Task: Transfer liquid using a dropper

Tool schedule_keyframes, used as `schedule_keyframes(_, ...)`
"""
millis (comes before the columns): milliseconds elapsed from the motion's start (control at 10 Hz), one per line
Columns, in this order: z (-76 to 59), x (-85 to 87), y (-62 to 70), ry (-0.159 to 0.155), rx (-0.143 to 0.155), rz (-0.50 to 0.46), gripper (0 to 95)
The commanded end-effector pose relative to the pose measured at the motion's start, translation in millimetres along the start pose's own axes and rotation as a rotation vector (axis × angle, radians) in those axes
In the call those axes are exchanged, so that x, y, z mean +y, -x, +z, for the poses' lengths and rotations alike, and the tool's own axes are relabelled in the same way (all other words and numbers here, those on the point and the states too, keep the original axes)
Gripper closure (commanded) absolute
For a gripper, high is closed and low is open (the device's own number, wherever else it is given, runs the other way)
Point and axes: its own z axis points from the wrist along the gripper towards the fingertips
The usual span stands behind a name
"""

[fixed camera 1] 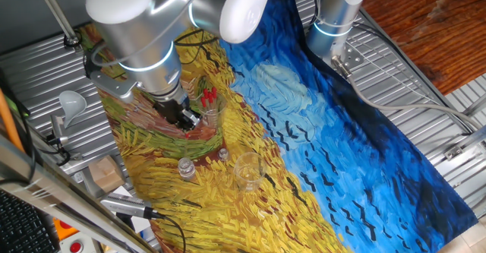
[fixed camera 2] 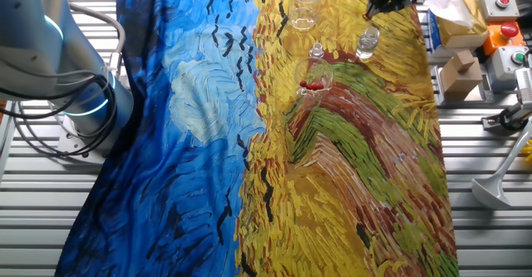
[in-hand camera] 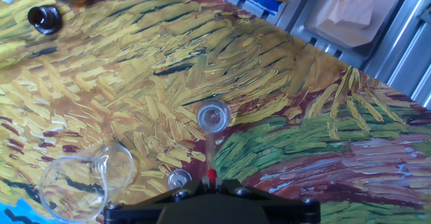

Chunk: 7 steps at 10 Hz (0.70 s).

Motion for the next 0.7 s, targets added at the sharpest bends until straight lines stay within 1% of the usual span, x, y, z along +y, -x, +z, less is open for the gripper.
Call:
schedule_keyframes(100,3.8,-1.5,1.0,-0.003,-0.005,-0.001,95.0)
schedule_keyframes(500,12.2,-2.0,3.0,-0.007,-0.018,-0.001,95.0)
schedule_keyframes(700,18.0,0.7,5.2,-0.012,-0.024,0.003,95.0)
